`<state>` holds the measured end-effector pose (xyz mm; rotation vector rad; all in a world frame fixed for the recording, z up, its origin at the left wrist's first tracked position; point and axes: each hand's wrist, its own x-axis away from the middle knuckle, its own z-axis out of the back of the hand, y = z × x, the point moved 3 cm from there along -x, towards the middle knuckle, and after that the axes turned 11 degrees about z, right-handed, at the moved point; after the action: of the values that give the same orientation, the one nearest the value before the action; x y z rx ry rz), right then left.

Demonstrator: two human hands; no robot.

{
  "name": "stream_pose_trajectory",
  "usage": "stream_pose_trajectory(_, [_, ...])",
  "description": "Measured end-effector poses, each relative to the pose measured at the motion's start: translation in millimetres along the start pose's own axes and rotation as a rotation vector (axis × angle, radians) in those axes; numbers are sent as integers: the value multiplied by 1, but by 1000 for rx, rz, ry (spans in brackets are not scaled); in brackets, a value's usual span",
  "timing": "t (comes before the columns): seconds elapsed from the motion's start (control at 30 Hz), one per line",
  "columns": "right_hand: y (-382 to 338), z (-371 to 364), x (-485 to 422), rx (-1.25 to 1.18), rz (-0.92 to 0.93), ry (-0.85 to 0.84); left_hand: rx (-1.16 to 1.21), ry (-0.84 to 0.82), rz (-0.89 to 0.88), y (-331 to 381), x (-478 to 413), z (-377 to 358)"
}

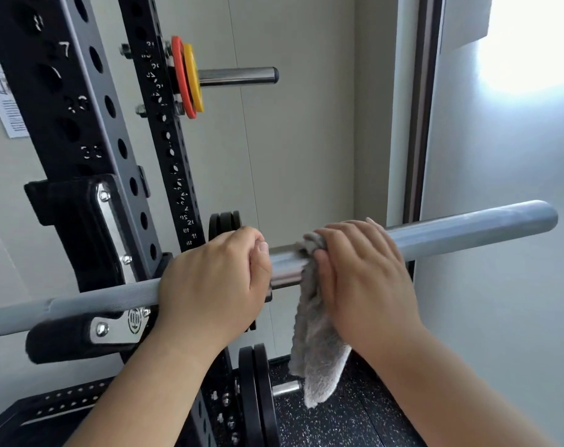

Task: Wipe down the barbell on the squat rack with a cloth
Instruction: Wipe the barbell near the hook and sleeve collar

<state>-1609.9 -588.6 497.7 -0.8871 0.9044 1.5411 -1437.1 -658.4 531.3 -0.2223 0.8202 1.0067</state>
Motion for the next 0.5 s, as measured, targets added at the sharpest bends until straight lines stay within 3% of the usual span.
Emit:
stream_pose_trajectory(0.13, [-13,7,-18,-239,-141,129,-8,56,-36,-1,4,0])
stream_pose_trajectory(0.23, [-35,5,-42,-482,-139,142,19,72,-26,-3,12,-1])
stream_pose_trajectory(0.37, [-60,-6,-56,-358,64,-258,16,32,-43,-17,36,-4])
stream_pose_trajectory(0.5, [-47,-3,-53,-125,123,-299,47,-32,-155,-33,47,-1])
